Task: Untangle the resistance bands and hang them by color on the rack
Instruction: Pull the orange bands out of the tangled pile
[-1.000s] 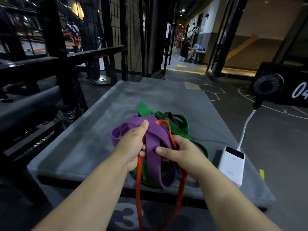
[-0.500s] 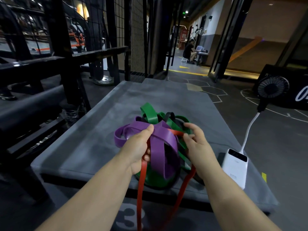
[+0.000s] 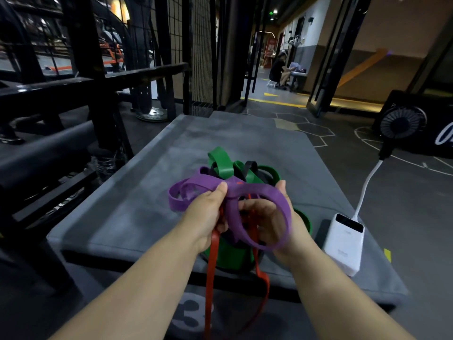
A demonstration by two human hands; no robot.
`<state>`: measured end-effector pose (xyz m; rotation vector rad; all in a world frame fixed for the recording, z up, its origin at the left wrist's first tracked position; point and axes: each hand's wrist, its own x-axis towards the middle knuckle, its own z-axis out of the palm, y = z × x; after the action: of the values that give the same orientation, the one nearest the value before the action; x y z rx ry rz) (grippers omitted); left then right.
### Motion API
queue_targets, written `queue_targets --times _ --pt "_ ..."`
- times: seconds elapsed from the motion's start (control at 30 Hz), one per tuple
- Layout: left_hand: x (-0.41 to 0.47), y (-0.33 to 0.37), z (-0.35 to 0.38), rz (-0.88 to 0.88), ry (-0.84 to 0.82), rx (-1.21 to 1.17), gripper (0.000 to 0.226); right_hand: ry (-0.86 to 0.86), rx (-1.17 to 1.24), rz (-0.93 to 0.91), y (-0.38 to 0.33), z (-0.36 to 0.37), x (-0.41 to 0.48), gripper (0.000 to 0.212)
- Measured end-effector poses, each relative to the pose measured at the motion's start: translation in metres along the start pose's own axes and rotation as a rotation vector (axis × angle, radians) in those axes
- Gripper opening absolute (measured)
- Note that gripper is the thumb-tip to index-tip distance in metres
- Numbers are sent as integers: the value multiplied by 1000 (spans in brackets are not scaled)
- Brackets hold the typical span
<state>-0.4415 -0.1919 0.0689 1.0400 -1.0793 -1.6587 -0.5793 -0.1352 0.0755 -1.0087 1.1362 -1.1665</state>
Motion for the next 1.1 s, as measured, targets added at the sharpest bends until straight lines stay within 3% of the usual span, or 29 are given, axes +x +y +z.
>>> queue_targets --times 0.13,0.27,0.4,0.63,0.8,1.03,1.1 --pt "8 -11 -5 63 99 201 37 -93 296 107 -7 0 -3 80" --pt "7 -10 -8 107 110 370 37 -87 217 145 -12 1 -7 48" --pt "5 -10 -9 124 91 400 37 -5 147 187 -14 0 -6 52" --pt "2 -10 -8 137 62 406 38 -93 86 140 -18 1 -10 42" --pt "0 -8 -7 143 97 354 33 30 -126 108 -19 -2 -8 11" --pt "-1 -8 -4 173 92 354 33 107 -396 52 -15 0 0 19" --pt "-3 -8 -3 160 83 345 32 157 -412 22 -15 2 1 11"
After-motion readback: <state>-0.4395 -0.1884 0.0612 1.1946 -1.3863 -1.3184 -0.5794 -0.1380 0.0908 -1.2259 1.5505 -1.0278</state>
